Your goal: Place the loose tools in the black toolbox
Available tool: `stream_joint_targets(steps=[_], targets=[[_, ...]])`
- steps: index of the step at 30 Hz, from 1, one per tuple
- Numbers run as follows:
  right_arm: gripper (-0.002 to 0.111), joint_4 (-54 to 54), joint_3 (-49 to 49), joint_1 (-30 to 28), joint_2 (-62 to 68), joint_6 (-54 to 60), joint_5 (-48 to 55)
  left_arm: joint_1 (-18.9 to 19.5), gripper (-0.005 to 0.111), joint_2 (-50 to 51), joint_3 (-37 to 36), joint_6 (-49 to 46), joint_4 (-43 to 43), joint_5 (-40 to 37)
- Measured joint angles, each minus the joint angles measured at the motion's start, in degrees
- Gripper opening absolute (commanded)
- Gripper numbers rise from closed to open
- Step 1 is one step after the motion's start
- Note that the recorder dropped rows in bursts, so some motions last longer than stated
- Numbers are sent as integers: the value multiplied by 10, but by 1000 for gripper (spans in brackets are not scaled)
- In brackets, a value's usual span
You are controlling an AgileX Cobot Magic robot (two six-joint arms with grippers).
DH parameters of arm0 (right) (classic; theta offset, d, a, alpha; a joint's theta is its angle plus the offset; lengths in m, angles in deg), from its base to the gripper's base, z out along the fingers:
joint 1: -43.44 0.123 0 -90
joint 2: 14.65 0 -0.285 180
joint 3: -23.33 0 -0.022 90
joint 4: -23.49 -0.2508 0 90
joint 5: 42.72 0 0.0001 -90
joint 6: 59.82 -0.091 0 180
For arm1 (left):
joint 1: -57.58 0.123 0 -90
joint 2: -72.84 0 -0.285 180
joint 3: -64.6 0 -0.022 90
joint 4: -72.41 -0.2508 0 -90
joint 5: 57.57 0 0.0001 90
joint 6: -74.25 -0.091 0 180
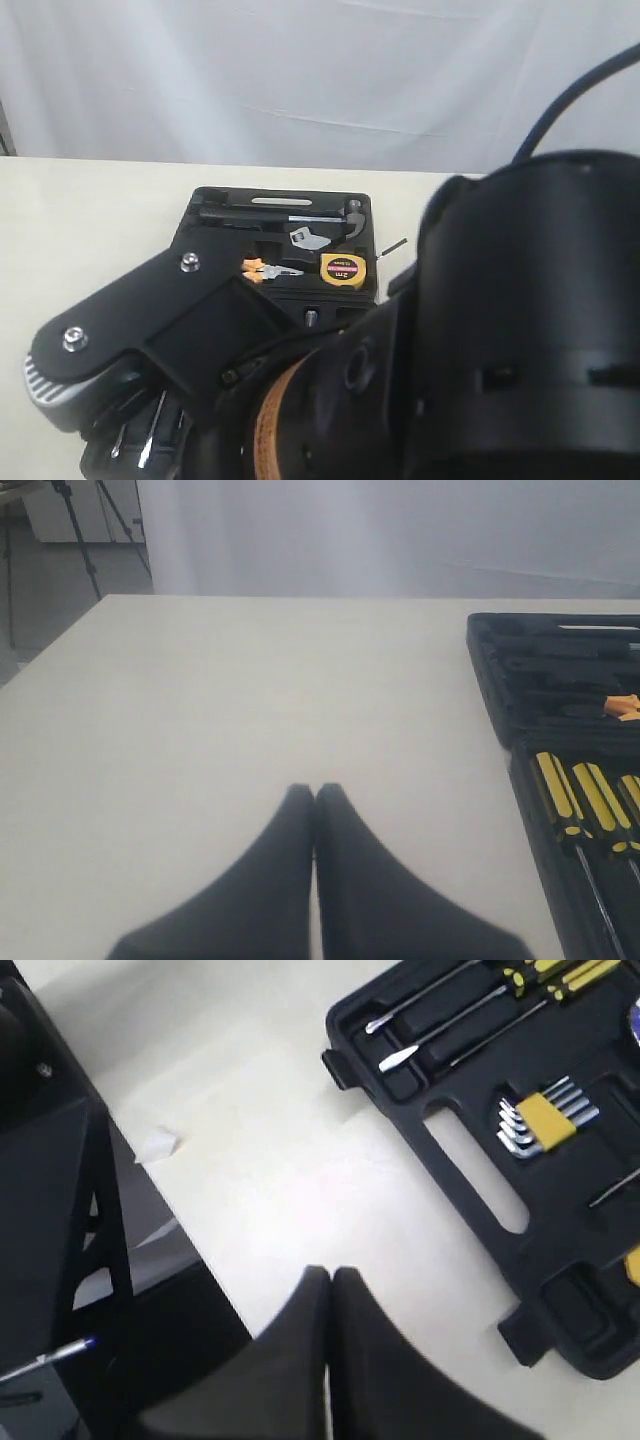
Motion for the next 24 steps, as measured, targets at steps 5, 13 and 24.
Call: stream_joint_targets(steps=[5, 13, 24], targets=[[-1, 0, 0, 0, 0, 45, 4, 0, 0, 0, 0, 0, 0, 0], [-1, 157, -56, 1, 5, 24, -50, 0, 0, 0, 0, 0, 0, 0], [0, 378, -88, 56, 172, -29, -119, 0, 0, 0, 0, 0, 0, 0]])
